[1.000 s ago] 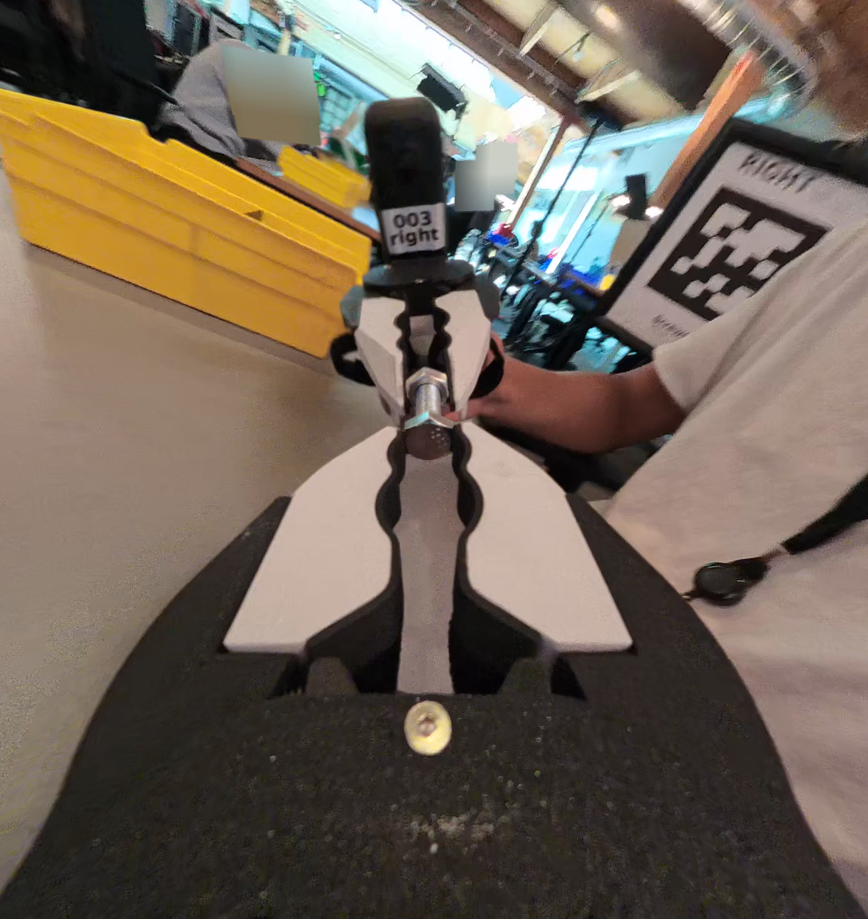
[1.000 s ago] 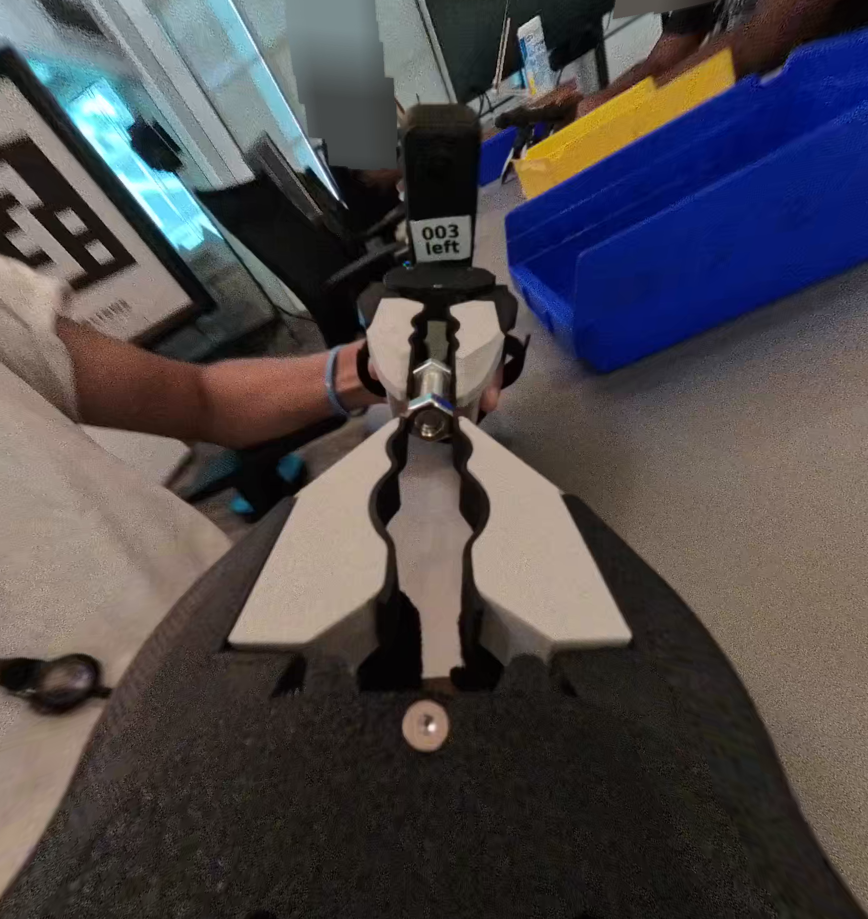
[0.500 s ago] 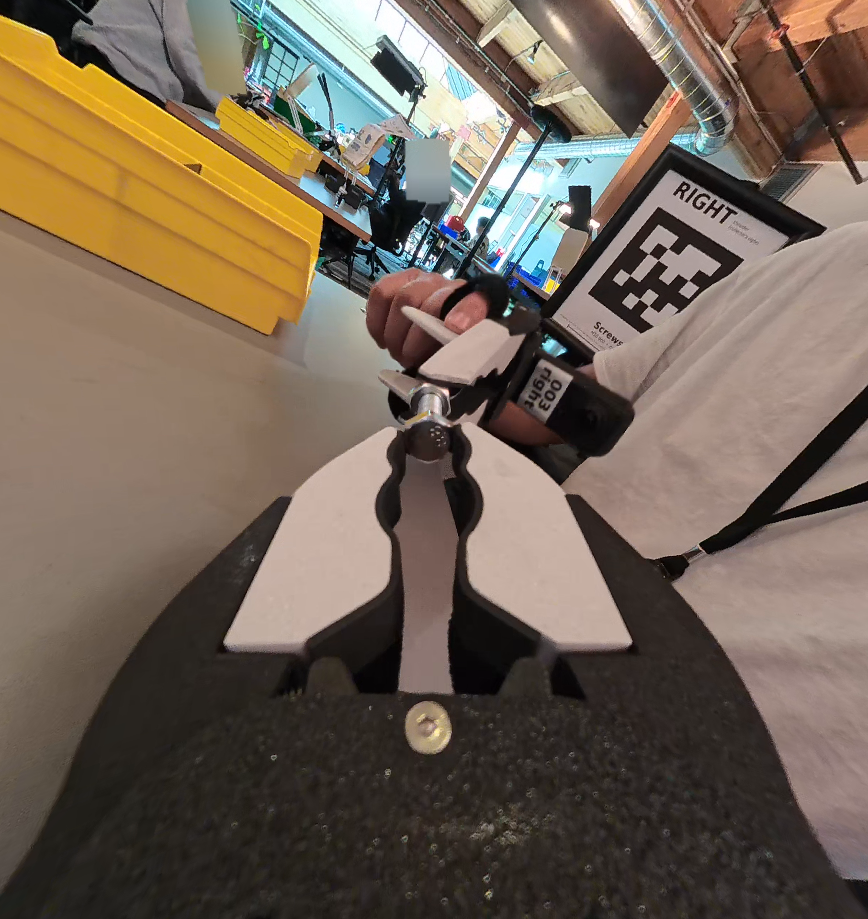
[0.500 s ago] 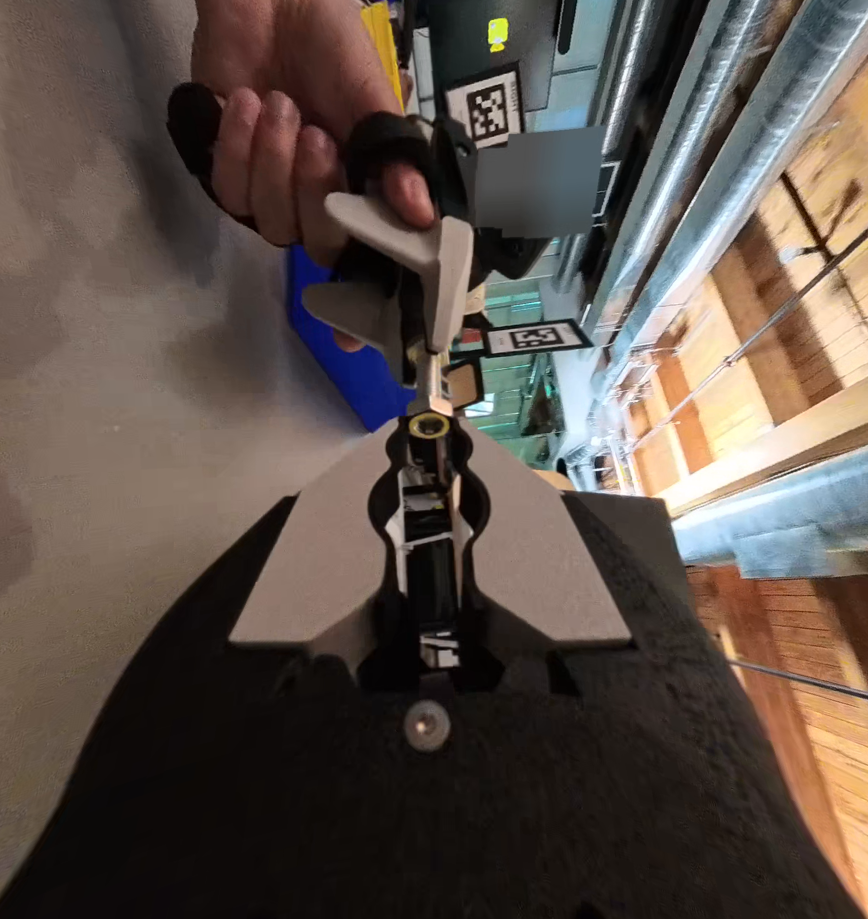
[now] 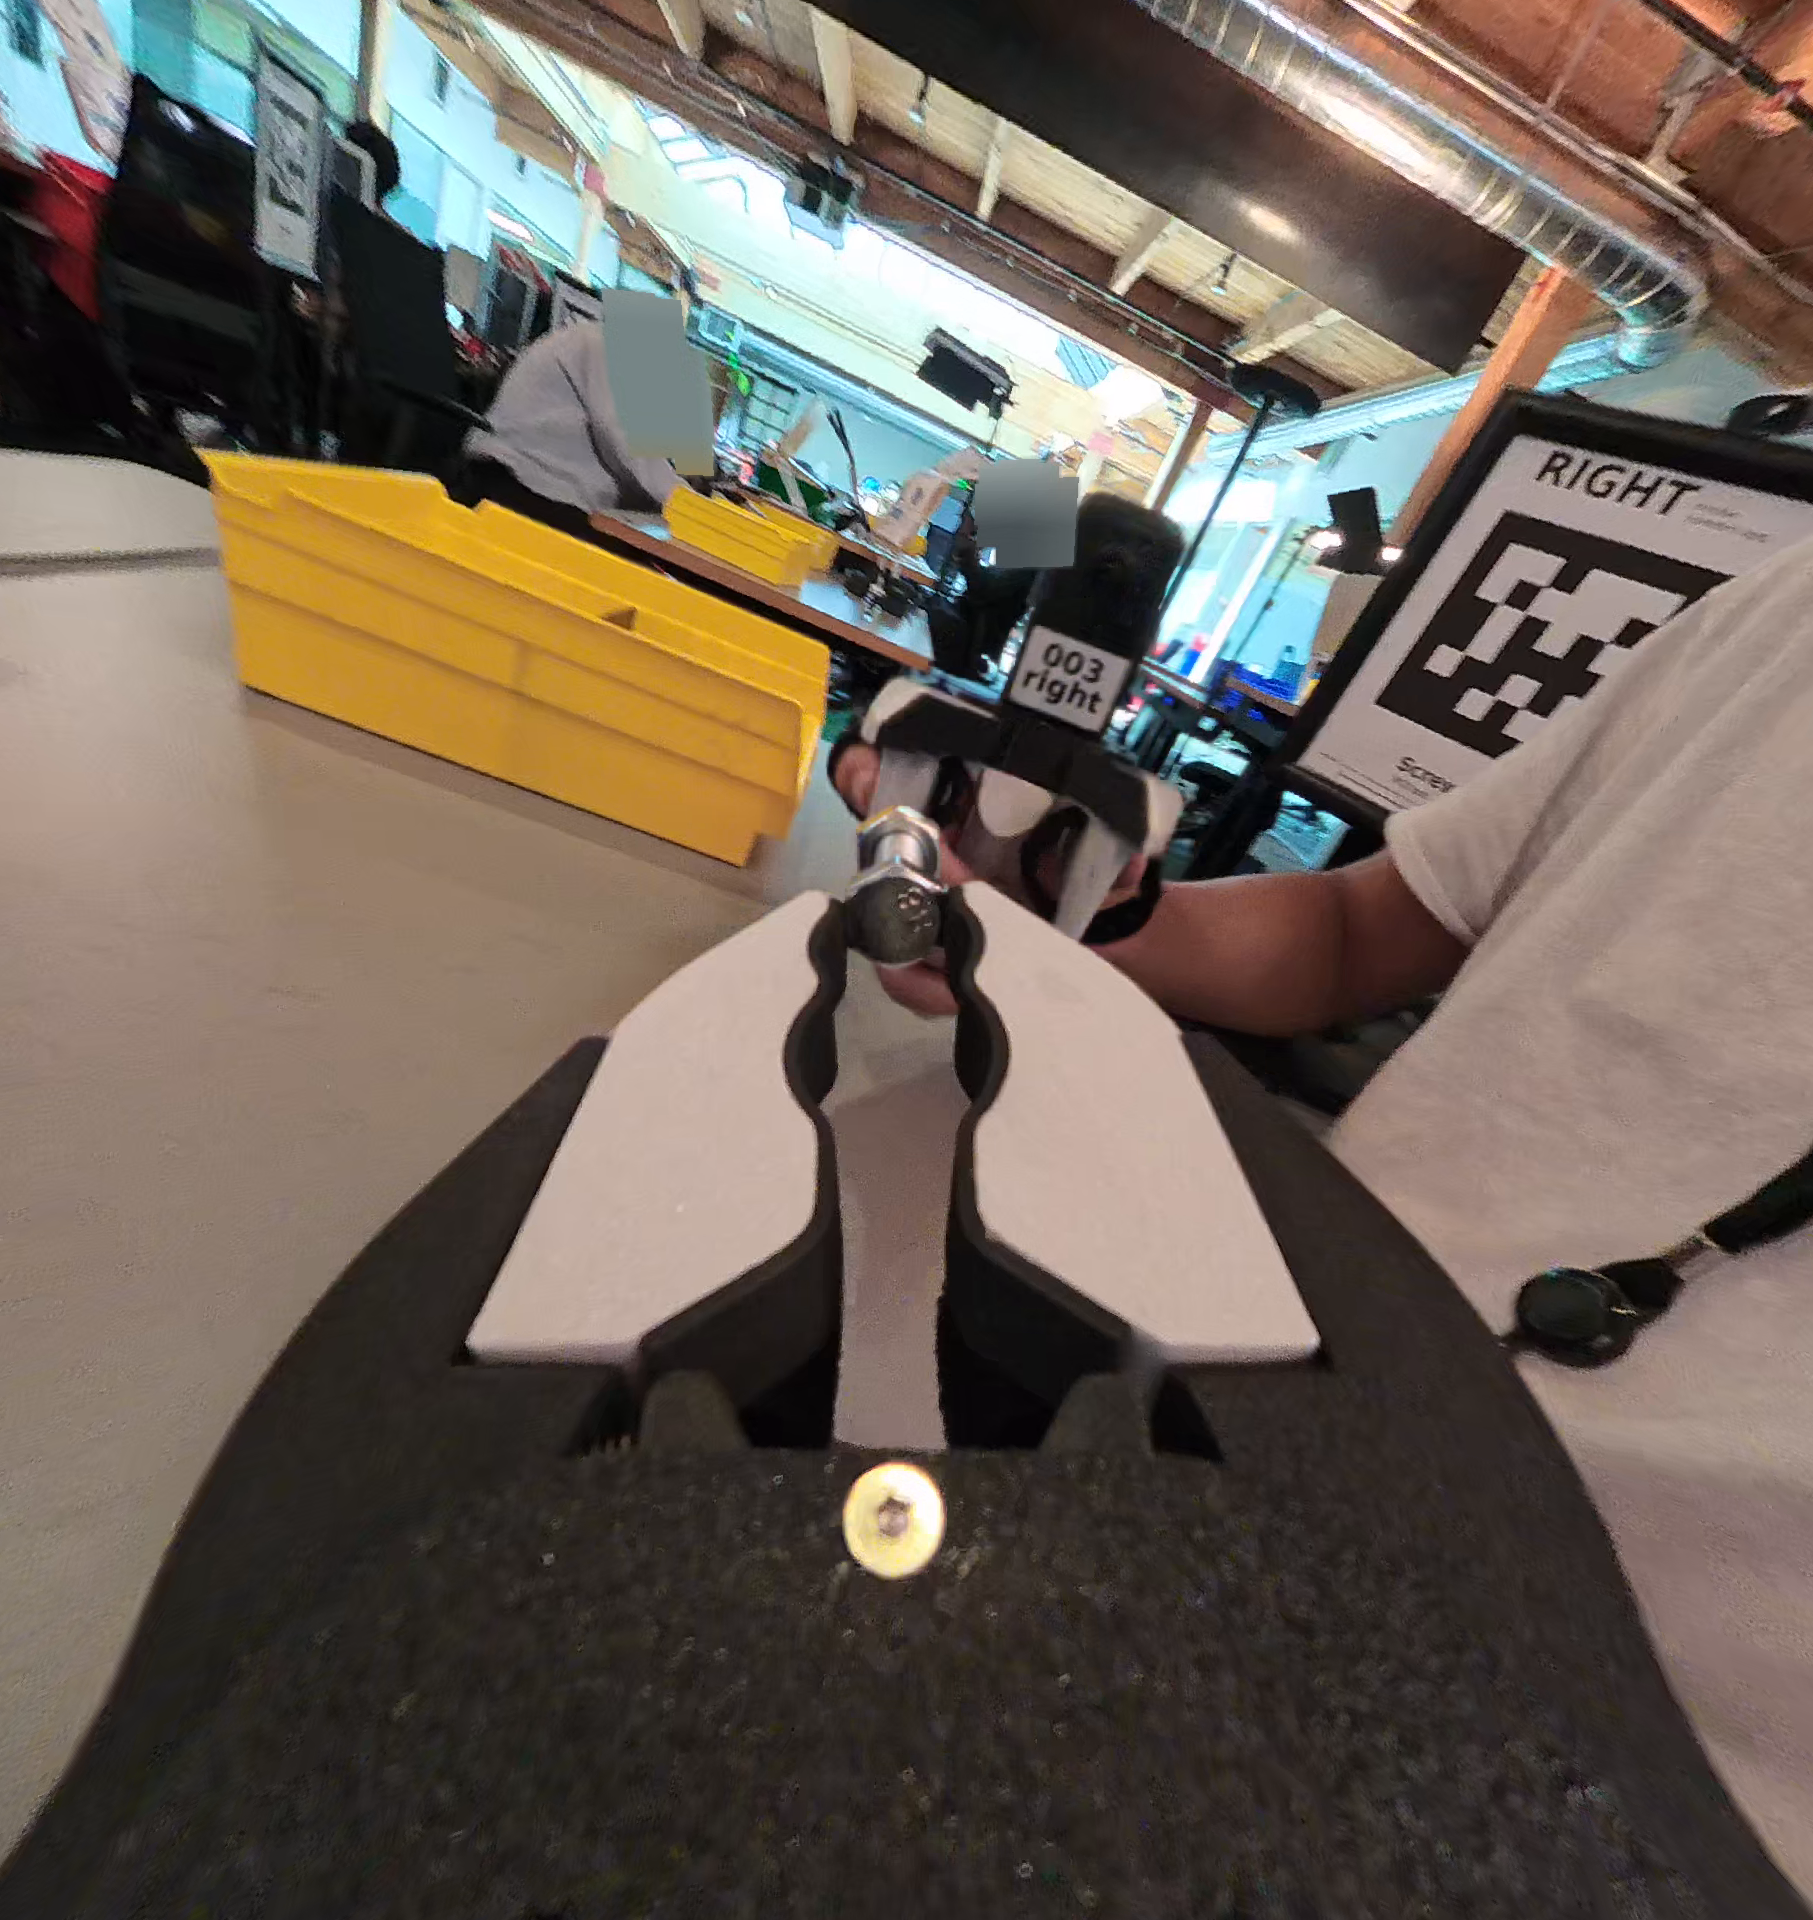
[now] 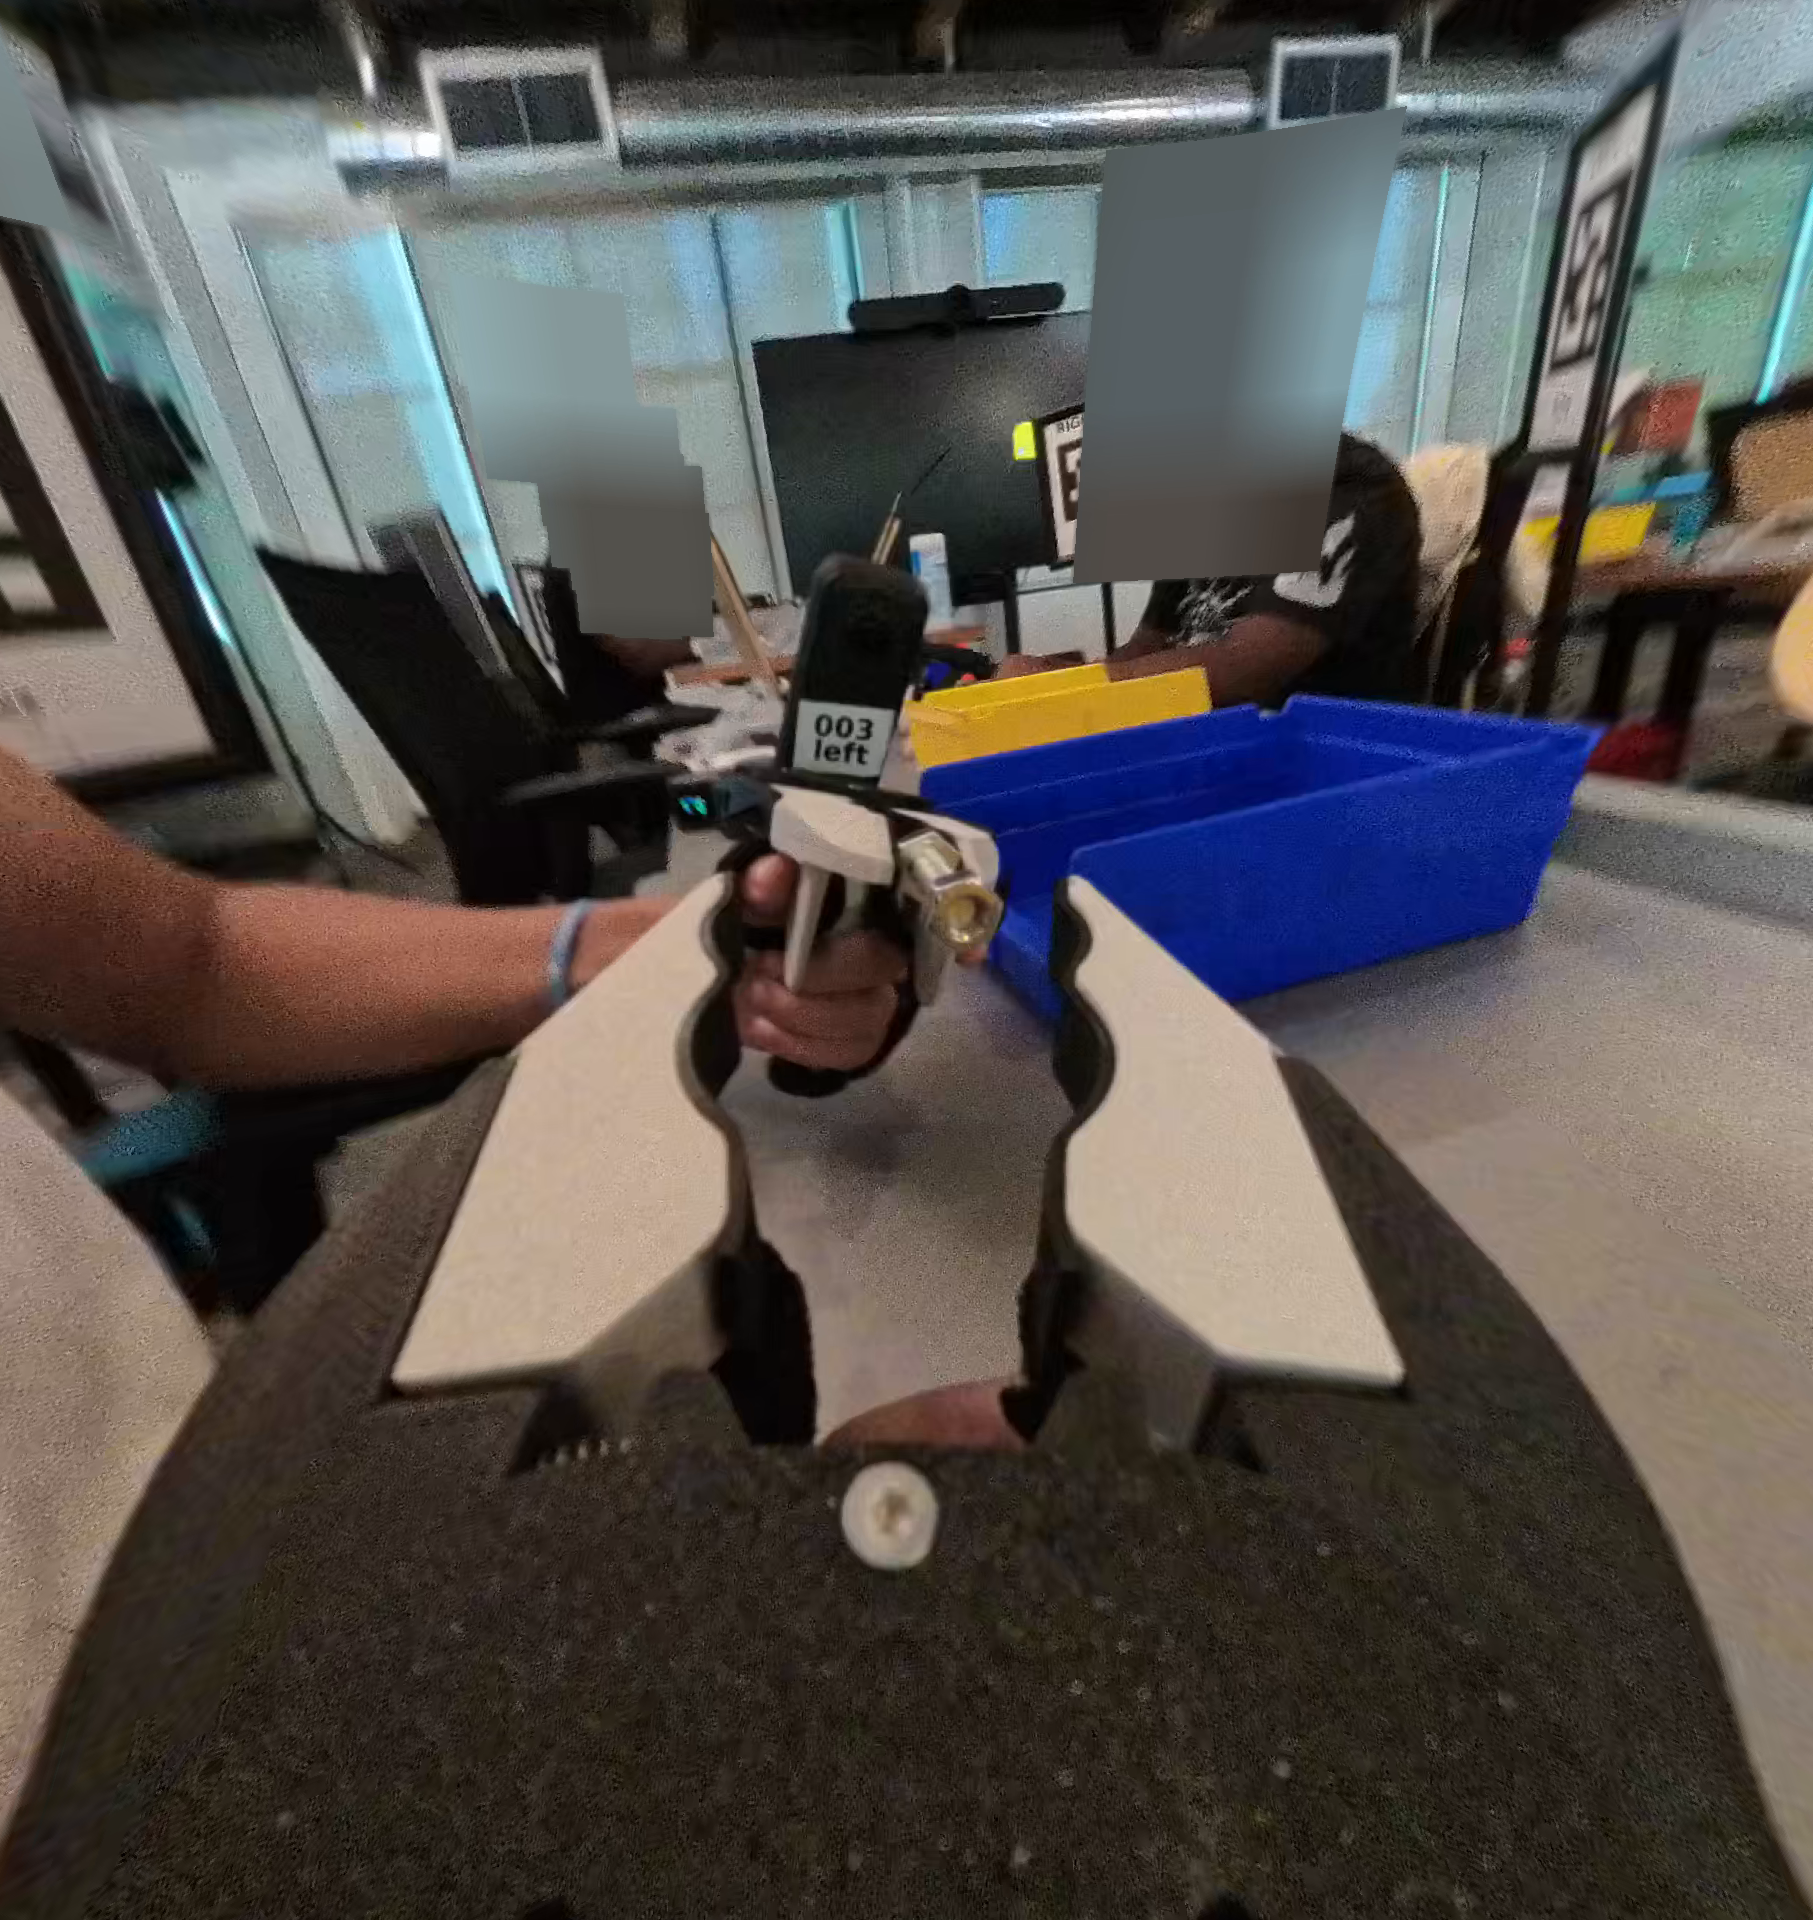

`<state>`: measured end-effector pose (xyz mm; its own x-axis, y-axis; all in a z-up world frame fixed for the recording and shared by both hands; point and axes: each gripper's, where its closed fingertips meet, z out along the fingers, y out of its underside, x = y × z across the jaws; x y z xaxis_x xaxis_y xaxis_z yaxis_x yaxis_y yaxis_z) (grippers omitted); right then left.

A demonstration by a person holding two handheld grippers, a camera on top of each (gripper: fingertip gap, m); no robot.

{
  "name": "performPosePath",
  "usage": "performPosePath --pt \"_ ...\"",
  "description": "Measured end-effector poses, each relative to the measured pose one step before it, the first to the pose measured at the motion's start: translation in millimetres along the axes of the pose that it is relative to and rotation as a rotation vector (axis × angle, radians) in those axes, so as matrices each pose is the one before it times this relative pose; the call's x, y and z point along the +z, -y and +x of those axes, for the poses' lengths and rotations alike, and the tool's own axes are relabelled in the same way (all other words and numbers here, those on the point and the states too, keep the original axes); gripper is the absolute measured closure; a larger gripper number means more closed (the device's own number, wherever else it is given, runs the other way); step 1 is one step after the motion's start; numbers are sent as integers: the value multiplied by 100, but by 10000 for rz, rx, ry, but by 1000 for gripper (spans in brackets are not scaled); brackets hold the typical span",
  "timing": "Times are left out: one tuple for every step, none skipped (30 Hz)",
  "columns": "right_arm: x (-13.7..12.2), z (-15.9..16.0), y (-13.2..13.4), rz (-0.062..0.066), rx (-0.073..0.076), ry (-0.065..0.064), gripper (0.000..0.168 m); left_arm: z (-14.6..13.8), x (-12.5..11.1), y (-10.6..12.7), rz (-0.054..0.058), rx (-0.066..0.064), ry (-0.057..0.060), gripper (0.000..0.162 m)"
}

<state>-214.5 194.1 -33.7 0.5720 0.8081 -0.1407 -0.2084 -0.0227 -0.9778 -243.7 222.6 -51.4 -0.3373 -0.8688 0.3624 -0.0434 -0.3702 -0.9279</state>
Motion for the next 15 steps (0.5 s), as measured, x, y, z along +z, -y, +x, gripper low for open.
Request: performPosePath --pt "25 709 -83 -3 1590 118 111 -213 -59 136 35 432 301 145" --pt "73 393 -153 -102 1577 362 110 -195 -27 -52 -69 511 296 145" --pt "101 53 3 -33 1684 543 109 -141 28 -233 -141 543 246 145" --pt "167 526 -350 -206 1632 219 108 -162 56 -254 -121 521 266 145" --pt "281 725 -847 -497 1341 81 102 -66 74 -137 -53 415 192 145" --pt "337 404 -935 -553 1073 311 96 175 102 -64 -33 209 -27 144" --pt "278 857 -772 -355 1224 12 97 167 105 -30 -40 67 -59 144" --pt "230 407 -390 -153 863 246 98 72 72 -43 -29 72 7 144" --pt "-37 13 117 118 458 440 100 124 69 -138 -66 64 -52 144" --pt "-125 227 220 167 347 126 104 95 67 -207 -125 25 -48 144" --pt "-77 22 16 -34 101 106 106 -18 61 -216 -127 38 16 144" --pt "-106 -73 100 -17 4 76 108 -9 52 -160 -93 34 2 144" --pt "-146 -87 189 67 10 14 111 18 53 -95 -53 -11 -19 145" --pt "-142 -66 98 2 -61 4 115 13 41 -61 -29 -39 -25 144" --pt "-121 48 -24 -52 -37 -43 118 -6 43 -74 -39 -31 -18 145"
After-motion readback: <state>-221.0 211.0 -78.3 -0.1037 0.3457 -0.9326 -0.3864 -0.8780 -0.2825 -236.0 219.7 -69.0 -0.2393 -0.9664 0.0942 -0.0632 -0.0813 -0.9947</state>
